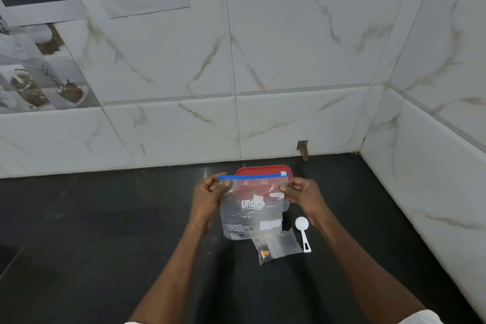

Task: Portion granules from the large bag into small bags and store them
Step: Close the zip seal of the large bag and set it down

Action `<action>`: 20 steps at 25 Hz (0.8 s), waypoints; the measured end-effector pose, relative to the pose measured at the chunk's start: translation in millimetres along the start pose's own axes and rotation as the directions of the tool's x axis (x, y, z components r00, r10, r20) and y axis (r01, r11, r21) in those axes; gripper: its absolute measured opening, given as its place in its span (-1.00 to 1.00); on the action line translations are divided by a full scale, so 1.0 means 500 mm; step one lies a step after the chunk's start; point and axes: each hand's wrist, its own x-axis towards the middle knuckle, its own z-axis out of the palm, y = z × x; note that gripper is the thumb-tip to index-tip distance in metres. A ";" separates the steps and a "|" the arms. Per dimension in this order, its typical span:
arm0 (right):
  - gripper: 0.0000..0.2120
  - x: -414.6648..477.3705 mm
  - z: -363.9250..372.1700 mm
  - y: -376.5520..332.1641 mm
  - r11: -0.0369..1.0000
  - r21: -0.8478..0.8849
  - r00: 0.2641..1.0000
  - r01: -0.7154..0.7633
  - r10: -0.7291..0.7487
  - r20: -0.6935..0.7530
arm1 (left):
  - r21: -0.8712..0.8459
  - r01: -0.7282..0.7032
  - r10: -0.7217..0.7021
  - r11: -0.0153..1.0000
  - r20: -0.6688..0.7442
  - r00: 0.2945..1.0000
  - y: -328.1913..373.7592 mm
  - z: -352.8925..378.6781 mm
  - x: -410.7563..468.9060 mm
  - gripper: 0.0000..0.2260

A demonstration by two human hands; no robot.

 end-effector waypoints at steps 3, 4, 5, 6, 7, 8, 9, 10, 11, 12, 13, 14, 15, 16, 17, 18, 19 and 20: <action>-0.80 0.000 0.013 -0.009 1.000 -0.012 0.997 0.017 -0.016 0.080 | 0.008 -0.038 0.038 0.999 -0.039 0.999 0.001 -0.004 0.008 -0.93; -0.80 0.000 0.015 -0.009 0.999 -0.046 0.993 0.013 -0.007 0.114 | -0.021 -0.047 0.046 0.999 -0.062 0.997 0.003 -0.005 0.011 -0.94; -0.82 0.001 0.014 -0.007 0.997 -0.074 0.992 0.017 -0.008 0.124 | -0.051 -0.050 0.046 0.997 -0.076 0.996 0.008 -0.006 0.015 -0.95; -0.83 0.002 0.014 -0.004 0.996 -0.084 0.993 0.024 -0.014 0.118 | -0.079 -0.046 0.040 0.996 -0.078 0.996 0.014 -0.007 0.019 -0.94; -0.83 0.002 0.014 -0.001 0.997 -0.077 0.994 0.024 -0.016 0.110 | -0.101 -0.047 0.039 0.994 -0.073 0.997 0.017 -0.007 0.024 -0.94; -0.80 0.000 0.017 0.001 0.998 -0.055 0.993 0.018 -0.011 0.117 | -0.122 -0.054 0.046 0.991 -0.068 0.997 0.018 -0.008 0.030 -0.93; -0.77 -0.003 0.021 0.000 0.999 -0.037 0.989 0.011 -0.006 0.148 | -0.137 -0.061 0.053 0.989 -0.064 0.997 0.021 -0.009 0.035 -0.91; -0.75 -0.004 0.027 0.002 0.999 -0.035 0.984 0.007 -0.001 0.179 | -0.150 -0.068 0.060 0.986 -0.060 0.996 0.023 -0.007 0.039 -0.89; -0.77 -0.005 0.033 0.007 0.999 -0.052 0.983 0.006 0.004 0.185 | -0.157 -0.080 0.072 0.984 -0.053 0.996 0.027 -0.004 0.041 -0.88; -0.82 -0.004 0.038 0.013 0.998 -0.063 0.988 0.008 0.002 0.153 | -0.152 -0.090 0.082 0.984 -0.052 0.995 0.028 -0.001 0.044 -0.89; -0.85 -0.004 0.041 0.016 0.999 -0.052 0.995 0.005 0.000 0.100 | -0.147 -0.090 0.082 0.985 -0.059 0.995 0.027 0.001 0.047 -0.91; -0.85 -0.003 0.042 0.018 1.000 -0.028 0.998 -0.004 0.005 0.059 | -0.144 -0.087 0.077 0.986 -0.073 0.994 0.026 -0.001 0.049 -0.94; -0.84 -0.003 0.040 0.022 1.000 -0.019 0.999 -0.016 0.017 0.046 | -0.157 -0.076 0.063 0.985 -0.089 0.994 0.026 -0.005 0.051 -0.95; -0.84 -0.003 0.039 0.025 0.999 -0.038 0.998 -0.028 0.030 0.051 | -0.174 -0.064 0.046 0.983 -0.104 0.993 0.021 -0.014 0.056 -0.94; -0.85 -0.006 0.037 0.028 0.997 -0.070 0.997 -0.036 0.040 0.061 | -0.196 -0.044 0.023 0.980 -0.107 0.994 0.014 -0.022 0.062 -0.92; -0.85 -0.011 0.036 0.031 0.994 -0.093 0.997 -0.048 0.054 0.061 | -0.205 -0.022 0.000 0.979 -0.108 0.994 0.005 -0.029 0.066 -0.93; -0.86 -0.017 0.036 0.034 0.994 -0.095 0.996 -0.061 0.066 0.055 | -0.212 -0.002 -0.022 0.977 -0.110 0.994 -0.002 -0.036 0.070 -0.93; -0.86 -0.021 0.038 0.040 0.994 -0.083 0.996 -0.073 0.077 0.049 | -0.223 0.014 -0.044 0.975 -0.126 0.991 -0.005 -0.039 0.072 -0.92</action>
